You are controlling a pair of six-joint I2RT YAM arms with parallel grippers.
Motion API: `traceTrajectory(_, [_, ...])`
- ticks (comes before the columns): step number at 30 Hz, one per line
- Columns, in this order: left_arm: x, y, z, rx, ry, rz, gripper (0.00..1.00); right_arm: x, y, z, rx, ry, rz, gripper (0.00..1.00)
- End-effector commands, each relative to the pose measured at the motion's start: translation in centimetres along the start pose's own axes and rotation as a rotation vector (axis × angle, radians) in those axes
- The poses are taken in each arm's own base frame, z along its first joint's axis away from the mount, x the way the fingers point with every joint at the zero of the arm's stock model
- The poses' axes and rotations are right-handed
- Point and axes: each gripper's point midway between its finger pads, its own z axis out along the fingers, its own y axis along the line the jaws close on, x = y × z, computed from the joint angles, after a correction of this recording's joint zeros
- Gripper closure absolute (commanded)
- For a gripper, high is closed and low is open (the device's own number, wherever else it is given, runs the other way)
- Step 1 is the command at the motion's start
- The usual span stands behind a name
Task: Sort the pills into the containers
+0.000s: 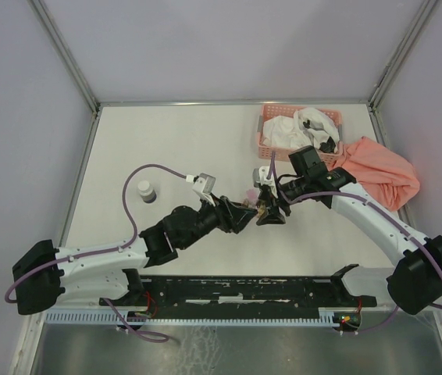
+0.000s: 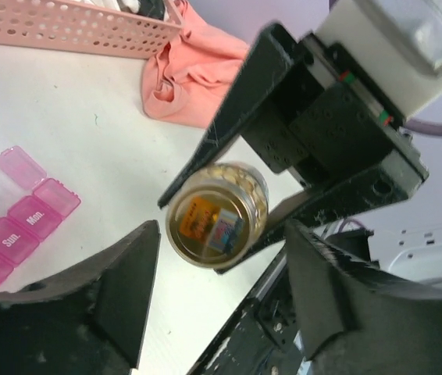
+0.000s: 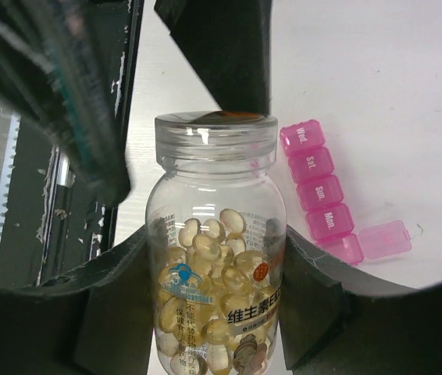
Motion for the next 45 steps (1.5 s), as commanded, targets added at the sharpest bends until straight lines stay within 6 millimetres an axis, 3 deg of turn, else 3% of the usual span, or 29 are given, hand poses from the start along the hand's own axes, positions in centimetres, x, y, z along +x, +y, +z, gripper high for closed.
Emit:
traceTrajectory(1, [0.3,-0.8,-0.3,0.024,0.01,0.007,0.21,-3.0,-1.2,-0.3,0.026,-0.077,-0.097,0.98])
traceTrajectory(4, [0.2,0.1,-0.8,0.002,-0.007,0.048,0.0,-3.0,-1.1,-0.3,0.023,-0.079,-0.096,0.98])
traceTrajectory(10, [1.5,2.6,-2.3,-0.018,0.033,0.281,0.01,-3.0,-1.0,-0.3,0.017,-0.079,-0.099,0.98])
traceTrajectory(17, [0.9,0.3,-5.5,0.244,-0.059,0.577,0.01,-2.9,-0.9,-0.3,0.008,-0.076,-0.106,0.98])
traceTrajectory(20, [-0.2,1.3,-6.1,0.223,-0.131,0.729,0.01,-3.0,-0.7,-0.3,0.002,-0.079,-0.113,0.98])
traceTrajectory(24, [-1.2,2.1,-5.8,0.229,-0.153,0.854,0.01,-3.0,-0.6,-0.3,-0.003,-0.081,-0.119,0.98])
traceTrajectory(28, [-2.5,0.5,-5.8,0.392,-0.17,0.819,0.01,-2.9,-0.5,-0.3,-0.005,-0.079,-0.123,0.98])
traceTrajectory(32, [-3.5,0.2,-5.6,0.482,-0.176,0.798,0.01,-3.0,-0.5,-0.4,-0.004,-0.079,-0.127,0.98])
traceTrajectory(45, [-2.8,-0.2,-3.1,0.551,-0.111,0.884,0.01,-2.9,-0.4,-0.3,-0.01,-0.076,-0.133,0.98])
